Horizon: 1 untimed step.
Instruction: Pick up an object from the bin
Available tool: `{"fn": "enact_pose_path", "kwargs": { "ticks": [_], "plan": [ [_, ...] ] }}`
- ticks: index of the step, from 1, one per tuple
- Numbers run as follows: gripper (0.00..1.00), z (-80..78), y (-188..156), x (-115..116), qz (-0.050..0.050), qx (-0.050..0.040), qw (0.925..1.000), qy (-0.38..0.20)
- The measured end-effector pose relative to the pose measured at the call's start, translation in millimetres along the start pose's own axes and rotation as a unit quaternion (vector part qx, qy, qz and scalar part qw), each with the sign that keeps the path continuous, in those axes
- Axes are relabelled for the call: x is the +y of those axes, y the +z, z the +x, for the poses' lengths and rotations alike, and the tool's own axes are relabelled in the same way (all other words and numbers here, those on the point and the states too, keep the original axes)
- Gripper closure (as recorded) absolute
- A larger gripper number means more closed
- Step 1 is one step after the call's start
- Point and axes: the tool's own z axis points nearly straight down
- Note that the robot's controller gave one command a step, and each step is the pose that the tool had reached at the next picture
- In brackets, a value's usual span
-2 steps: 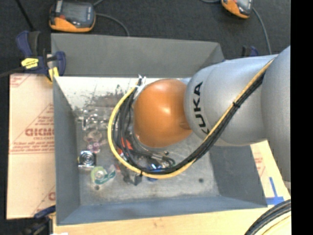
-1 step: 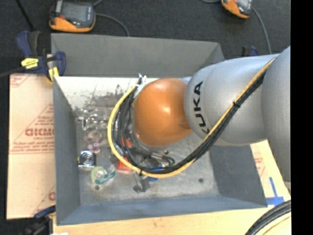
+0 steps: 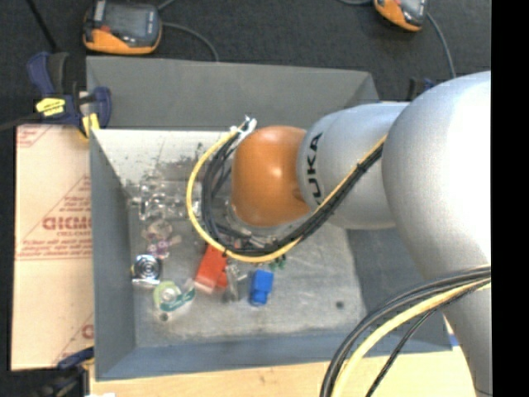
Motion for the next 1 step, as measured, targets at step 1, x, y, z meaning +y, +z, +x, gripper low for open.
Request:
{"fn": "enact_pose_path", "kwargs": {
  "ticks": [1],
  "plan": [
    [1.0, -1.1, -3.2, 1.4, 0.0, -0.0017, 1.0, 0.0]
  ]
}}
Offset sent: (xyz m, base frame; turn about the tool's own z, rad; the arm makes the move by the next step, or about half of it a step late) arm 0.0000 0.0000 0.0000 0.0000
